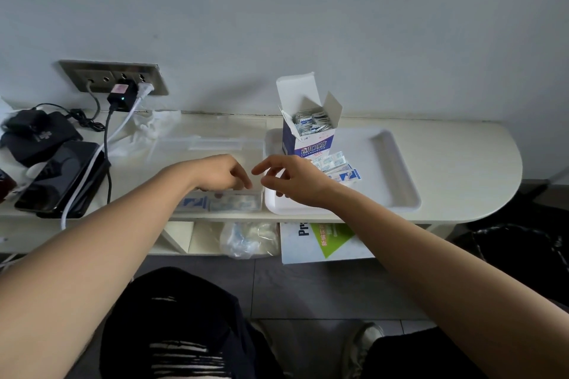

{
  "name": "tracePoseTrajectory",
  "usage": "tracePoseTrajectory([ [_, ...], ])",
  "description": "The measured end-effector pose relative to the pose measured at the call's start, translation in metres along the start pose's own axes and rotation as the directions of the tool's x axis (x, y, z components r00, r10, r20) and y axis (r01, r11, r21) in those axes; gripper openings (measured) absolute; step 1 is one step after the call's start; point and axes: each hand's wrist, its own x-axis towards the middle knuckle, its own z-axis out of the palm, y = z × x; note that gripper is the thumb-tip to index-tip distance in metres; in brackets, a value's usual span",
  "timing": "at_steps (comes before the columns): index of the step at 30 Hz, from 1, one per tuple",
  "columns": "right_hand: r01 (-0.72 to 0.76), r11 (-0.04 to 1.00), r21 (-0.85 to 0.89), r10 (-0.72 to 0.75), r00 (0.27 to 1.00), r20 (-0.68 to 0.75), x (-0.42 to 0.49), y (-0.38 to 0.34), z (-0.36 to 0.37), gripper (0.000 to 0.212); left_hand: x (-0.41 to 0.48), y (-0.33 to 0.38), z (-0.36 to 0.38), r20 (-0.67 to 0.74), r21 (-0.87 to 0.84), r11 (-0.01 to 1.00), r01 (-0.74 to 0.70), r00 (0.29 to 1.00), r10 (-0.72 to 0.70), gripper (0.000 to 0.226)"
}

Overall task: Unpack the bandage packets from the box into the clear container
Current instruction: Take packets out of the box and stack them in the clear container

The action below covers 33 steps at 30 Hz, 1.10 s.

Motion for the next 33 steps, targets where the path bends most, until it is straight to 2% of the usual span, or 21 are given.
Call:
tracePoseTrajectory([
  [1,0.011,1.0,0.008,-0.011,1.0,0.001,-0.002,0.0,-0.001,0.023,-0.002,0.001,-0.001,-0.047,0.016,1.0,-0.008,0.999,0.009,0.023],
  [3,0.038,0.998,0.05,-0.036,0.998,-0.048,-0.006,0.004,-0.006,0.022,-0.007,0.005,-0.004,-0.268,0.047,0.998,-0.032,0.962,0.043,0.021],
  [5,0.044,0.997,0.069,-0.032,0.986,-0.161,-0.011,0.014,-0.015,0.017,-0.01,0.014,-0.004,-0.548,0.063,0.995,-0.076,0.831,0.098,0.019],
  [7,-0.017,1.0,0.008,0.019,0.961,-0.277,-0.016,0.031,-0.027,0.014,-0.011,0.03,-0.001,-0.709,0.104,0.98,-0.168,0.679,0.191,0.019],
  [8,-0.065,0.997,-0.041,0.049,0.945,-0.322,-0.02,0.042,-0.034,0.015,-0.012,0.041,0.003,-0.738,0.146,0.964,-0.223,0.624,0.256,0.019],
  [10,-0.157,0.98,-0.125,0.1,0.922,-0.375,-0.027,0.065,-0.048,0.02,-0.012,0.065,0.014,-0.731,0.239,0.915,-0.325,0.56,0.39,0.019],
  [13,-0.254,0.933,-0.256,0.147,0.915,-0.375,-0.038,0.095,-0.062,0.028,-0.009,0.094,0.042,-0.667,0.36,0.851,-0.382,0.533,0.521,0.018],
  [14,-0.265,0.914,-0.307,0.144,0.92,-0.365,-0.04,0.101,-0.064,0.03,-0.008,0.099,0.051,-0.643,0.394,0.838,-0.377,0.539,0.545,0.018],
  [16,-0.24,0.896,-0.374,0.104,0.932,-0.347,-0.04,0.107,-0.063,0.033,0.0,0.104,0.068,-0.584,0.404,0.844,-0.352,0.611,0.534,0.021],
  [19,-0.18,0.88,-0.439,0.046,0.953,-0.298,-0.037,0.108,-0.057,0.035,0.017,0.101,0.081,-0.52,0.337,0.903,-0.265,0.747,0.414,0.025],
  [21,-0.175,0.863,-0.473,0.042,0.96,-0.277,-0.032,0.109,-0.054,0.036,0.027,0.098,0.086,-0.504,0.29,0.932,-0.216,0.794,0.34,0.027],
  [28,-0.178,0.877,-0.446,0.037,0.951,-0.306,-0.031,0.112,-0.061,0.026,0.056,0.098,0.104,-0.454,0.156,0.976,-0.149,0.867,0.205,0.045],
  [33,-0.201,0.897,-0.394,0.06,0.938,-0.342,-0.036,0.118,-0.067,0.019,0.066,0.097,0.109,-0.477,0.121,0.983,-0.139,0.86,0.18,0.043],
])
